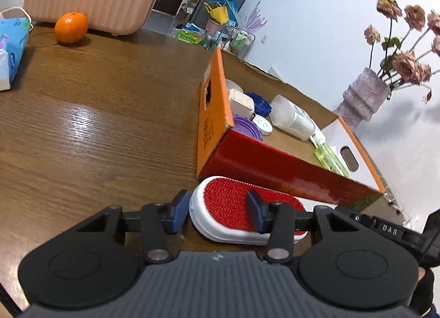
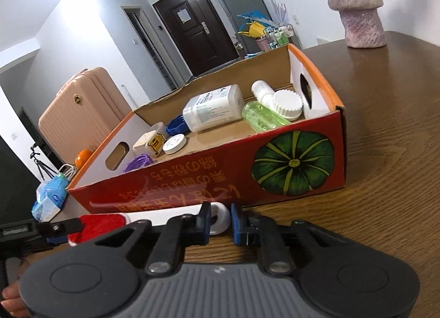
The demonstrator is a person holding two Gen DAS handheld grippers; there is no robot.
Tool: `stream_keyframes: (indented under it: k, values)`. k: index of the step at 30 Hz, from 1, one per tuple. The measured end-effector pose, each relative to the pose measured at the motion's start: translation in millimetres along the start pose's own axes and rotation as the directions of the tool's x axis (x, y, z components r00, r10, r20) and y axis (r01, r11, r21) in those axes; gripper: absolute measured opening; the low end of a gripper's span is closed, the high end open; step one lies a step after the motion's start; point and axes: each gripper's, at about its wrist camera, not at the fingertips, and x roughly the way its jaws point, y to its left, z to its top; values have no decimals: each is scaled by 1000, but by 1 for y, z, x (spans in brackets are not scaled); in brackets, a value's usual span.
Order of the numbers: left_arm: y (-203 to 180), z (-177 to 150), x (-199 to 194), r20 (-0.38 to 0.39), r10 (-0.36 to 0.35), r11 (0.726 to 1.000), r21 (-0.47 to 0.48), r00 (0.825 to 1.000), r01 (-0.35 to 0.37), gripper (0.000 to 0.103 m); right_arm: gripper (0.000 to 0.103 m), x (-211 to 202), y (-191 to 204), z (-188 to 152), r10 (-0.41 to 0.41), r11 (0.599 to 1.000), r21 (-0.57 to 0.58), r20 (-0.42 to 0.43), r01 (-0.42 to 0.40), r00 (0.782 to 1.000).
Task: Organize rigid objects
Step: 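Lift the lint brush with both tools and carry it over the box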
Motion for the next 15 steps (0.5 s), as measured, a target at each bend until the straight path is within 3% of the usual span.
stream_keyframes:
  k: [6,15]
  values:
    - [-33,-32,-57,97,-6,1000,17,995,4,46,13,-59,6,-16,-11,1000,19,61,10,998]
    - [-77,-52,-112,147,-85,994,78,985,74,45,13,-157,18,-30,-33,999,-25,185,38,982]
